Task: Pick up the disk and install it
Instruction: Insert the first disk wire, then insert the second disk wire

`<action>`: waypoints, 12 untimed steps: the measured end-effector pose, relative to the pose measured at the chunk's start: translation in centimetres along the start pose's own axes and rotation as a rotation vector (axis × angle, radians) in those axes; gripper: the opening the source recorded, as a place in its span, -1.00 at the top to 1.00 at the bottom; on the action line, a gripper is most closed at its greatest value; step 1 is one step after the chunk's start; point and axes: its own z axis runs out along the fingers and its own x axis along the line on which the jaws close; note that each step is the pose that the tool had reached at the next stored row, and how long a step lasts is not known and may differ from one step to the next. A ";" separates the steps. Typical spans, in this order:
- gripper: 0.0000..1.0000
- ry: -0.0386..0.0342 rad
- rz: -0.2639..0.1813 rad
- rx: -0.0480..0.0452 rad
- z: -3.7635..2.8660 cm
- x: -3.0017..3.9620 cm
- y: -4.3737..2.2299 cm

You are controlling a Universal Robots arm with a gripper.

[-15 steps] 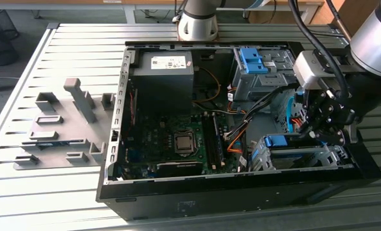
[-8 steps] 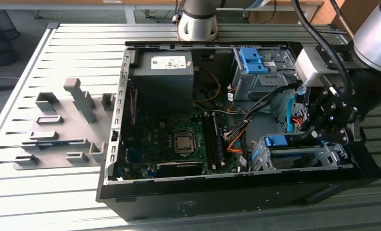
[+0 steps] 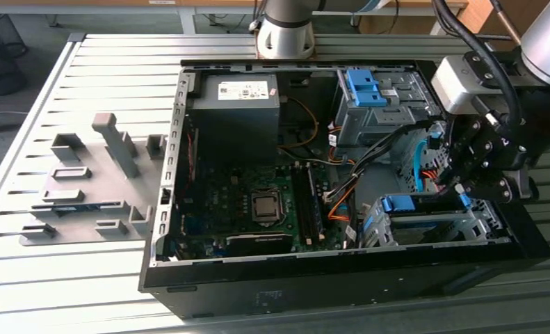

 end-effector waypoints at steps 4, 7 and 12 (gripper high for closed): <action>0.68 0.0000 0.000 0.0000 -0.02 0.00 0.00; 0.79 0.0001 0.000 0.0000 -0.03 0.00 0.00; 0.79 0.0001 0.000 0.0000 -0.11 0.00 0.00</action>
